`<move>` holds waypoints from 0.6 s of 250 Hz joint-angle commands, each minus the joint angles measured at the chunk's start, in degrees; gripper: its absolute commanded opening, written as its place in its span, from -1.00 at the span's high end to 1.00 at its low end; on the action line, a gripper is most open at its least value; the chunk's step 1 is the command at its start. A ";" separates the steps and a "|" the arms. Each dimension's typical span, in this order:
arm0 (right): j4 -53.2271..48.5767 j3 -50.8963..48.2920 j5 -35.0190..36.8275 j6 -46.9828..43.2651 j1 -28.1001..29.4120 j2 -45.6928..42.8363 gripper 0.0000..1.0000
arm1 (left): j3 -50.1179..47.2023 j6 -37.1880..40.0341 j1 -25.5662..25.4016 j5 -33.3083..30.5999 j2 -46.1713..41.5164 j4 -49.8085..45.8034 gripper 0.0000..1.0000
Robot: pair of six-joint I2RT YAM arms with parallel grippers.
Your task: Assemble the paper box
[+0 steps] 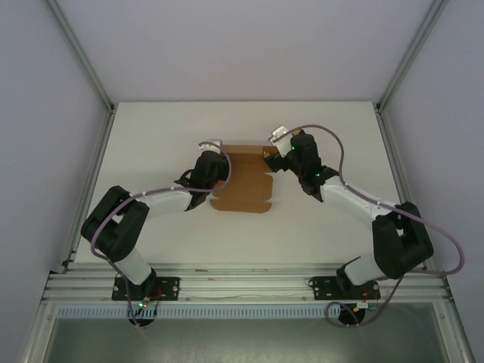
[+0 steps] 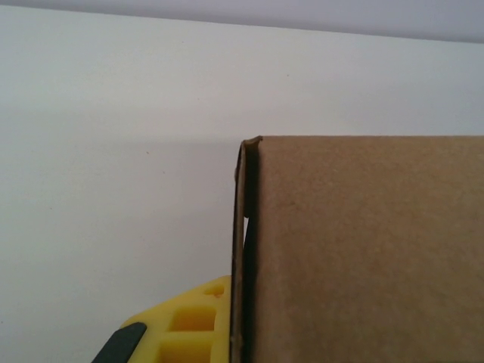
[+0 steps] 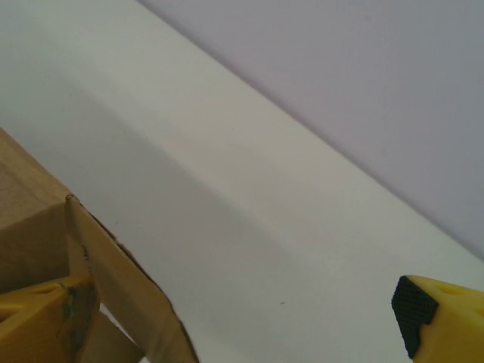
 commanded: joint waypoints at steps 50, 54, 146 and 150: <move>27.33 -1.95 3.70 23.13 1.59 6.08 -1.00 | 0.02 -3.88 -0.25 3.58 -0.40 0.85 1.00; 28.27 -2.13 5.30 23.52 1.92 6.35 -1.00 | 0.01 -4.06 -0.21 3.60 -0.46 0.92 1.00; 16.11 -8.09 25.68 30.04 5.45 -2.24 -1.00 | 0.43 -7.41 -0.35 -1.81 -2.30 -1.06 1.00; 15.05 -8.70 25.43 30.53 5.47 -3.08 -1.00 | 0.56 -7.36 -0.30 -2.04 -2.31 -1.35 1.00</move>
